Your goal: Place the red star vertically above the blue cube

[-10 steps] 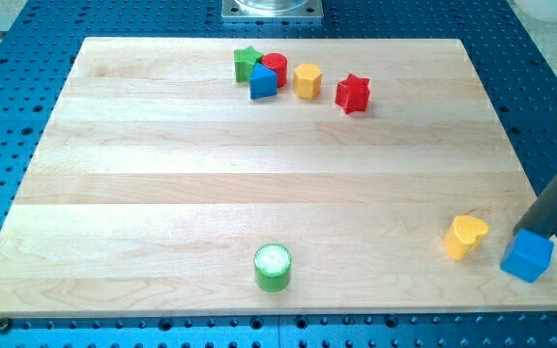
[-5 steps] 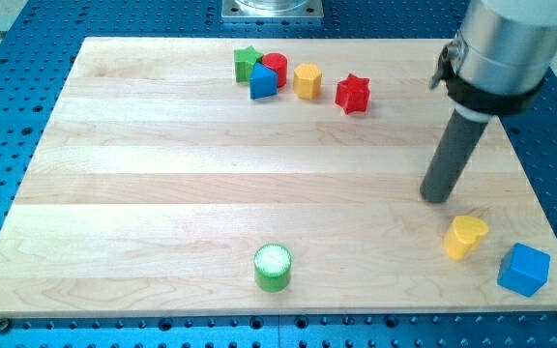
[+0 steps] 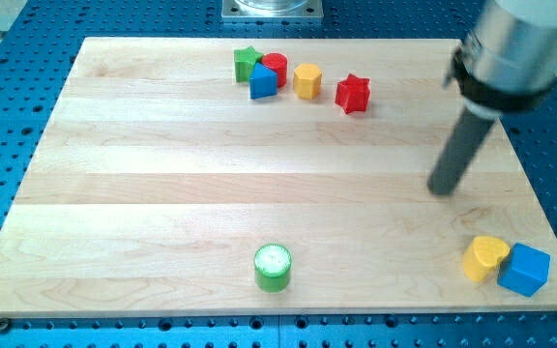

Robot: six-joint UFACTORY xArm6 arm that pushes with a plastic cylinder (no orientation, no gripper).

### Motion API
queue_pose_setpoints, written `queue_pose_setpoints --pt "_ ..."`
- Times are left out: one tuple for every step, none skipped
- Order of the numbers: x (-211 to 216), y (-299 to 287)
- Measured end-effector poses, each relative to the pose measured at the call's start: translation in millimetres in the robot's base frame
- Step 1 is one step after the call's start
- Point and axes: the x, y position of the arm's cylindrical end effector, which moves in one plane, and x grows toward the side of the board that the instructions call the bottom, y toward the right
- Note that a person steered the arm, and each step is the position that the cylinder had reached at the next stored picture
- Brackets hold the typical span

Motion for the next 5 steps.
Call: queue_pose_setpoints --pt "-99 0" --pt "-177 -5" --pt "-187 -54" --pt "-166 -104" --pt "-118 -108"
